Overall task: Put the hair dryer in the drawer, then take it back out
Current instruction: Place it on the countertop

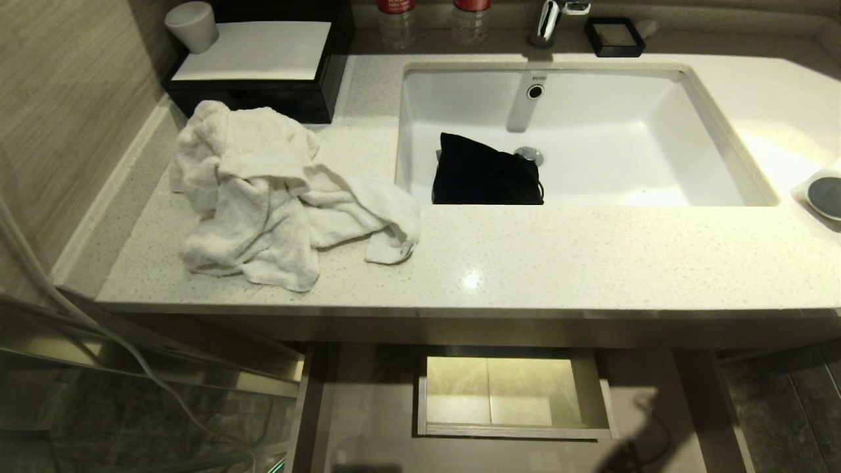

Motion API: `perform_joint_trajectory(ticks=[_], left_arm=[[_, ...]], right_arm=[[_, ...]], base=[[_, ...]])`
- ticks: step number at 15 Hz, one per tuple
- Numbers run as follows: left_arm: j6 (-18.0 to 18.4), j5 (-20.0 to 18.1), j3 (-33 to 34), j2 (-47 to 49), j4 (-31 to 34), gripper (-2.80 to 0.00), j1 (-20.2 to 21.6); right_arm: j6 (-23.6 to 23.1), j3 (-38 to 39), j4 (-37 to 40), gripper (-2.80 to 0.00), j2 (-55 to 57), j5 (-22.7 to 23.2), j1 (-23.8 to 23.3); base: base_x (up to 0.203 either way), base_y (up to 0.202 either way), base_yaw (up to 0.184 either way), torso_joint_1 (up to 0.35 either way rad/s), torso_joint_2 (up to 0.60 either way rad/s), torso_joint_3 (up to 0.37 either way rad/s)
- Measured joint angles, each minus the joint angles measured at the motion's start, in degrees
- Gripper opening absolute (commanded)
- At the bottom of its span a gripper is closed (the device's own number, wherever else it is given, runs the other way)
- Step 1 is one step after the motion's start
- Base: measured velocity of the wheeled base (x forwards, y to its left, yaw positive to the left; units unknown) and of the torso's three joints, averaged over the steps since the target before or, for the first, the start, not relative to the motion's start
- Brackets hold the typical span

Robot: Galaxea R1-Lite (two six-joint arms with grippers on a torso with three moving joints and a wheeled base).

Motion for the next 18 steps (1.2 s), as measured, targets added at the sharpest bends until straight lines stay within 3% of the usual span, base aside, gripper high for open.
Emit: perform_joint_trajectory(ticks=[18], left_arm=[[0.02,0.00,0.00,0.00,-0.01,-2.80,0.00]], right_arm=[[0.54,-4.61,1.40,-2.80,6.63,2.86,2.97]], base=[[0.000,0.000,0.000,0.000,0.00,0.000]])
